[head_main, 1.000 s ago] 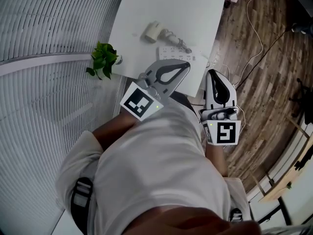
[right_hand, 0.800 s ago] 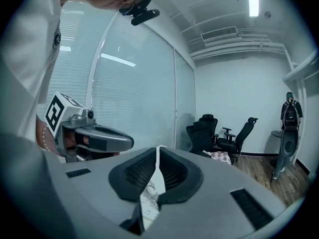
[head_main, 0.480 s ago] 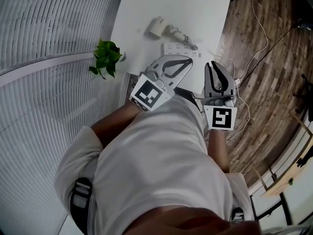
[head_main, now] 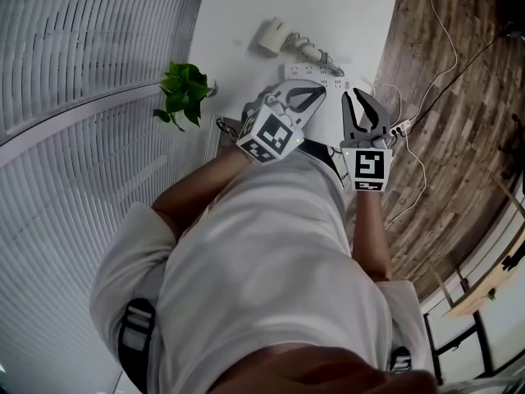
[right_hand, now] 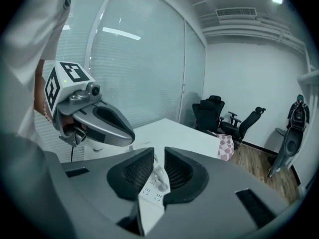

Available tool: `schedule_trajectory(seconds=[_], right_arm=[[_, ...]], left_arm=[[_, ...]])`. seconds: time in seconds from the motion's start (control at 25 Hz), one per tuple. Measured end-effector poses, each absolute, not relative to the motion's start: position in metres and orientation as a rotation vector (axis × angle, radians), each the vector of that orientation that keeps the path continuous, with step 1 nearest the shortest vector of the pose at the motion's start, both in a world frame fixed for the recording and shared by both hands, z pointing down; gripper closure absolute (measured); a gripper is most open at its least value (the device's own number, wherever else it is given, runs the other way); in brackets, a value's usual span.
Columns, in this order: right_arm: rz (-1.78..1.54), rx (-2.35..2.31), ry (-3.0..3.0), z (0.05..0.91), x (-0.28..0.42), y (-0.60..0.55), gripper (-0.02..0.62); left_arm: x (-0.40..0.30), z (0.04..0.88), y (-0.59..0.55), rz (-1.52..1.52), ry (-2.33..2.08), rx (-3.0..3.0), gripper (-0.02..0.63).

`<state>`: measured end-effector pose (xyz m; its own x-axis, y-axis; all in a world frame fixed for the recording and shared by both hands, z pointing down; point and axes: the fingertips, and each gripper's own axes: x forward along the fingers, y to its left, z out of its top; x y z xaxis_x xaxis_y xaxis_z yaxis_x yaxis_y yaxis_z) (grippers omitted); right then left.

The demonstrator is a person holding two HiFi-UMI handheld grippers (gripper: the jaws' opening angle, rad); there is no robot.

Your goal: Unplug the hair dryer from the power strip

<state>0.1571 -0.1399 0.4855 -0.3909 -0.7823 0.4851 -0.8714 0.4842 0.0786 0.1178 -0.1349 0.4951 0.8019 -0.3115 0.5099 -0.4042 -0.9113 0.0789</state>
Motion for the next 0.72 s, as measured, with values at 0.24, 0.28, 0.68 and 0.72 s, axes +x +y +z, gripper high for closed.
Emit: schedule_trajectory(seconds=[0.24, 0.28, 0.68, 0.72], right_arm=[[0.328, 1.291, -2.201, 0.550, 0.154, -0.150, 0.495], [0.337, 1.279, -2.187, 0.560, 0.155, -0.151, 0.492], [0.390, 1.178, -2.079, 0.636, 0.156, -0.166, 0.439], [0.397, 1.167, -2.068, 0.641, 0.157, -0.167, 0.439]], left_arm=[[0.123, 0.563, -0.139, 0.991, -0.497, 2.868, 0.577], [0.124, 0.574, -0.139, 1.007, -0.483, 2.858, 0.577], [0.127, 0.657, -0.141, 1.196, -0.422, 2.754, 0.577], [0.127, 0.662, -0.142, 1.219, -0.422, 2.746, 0.577]])
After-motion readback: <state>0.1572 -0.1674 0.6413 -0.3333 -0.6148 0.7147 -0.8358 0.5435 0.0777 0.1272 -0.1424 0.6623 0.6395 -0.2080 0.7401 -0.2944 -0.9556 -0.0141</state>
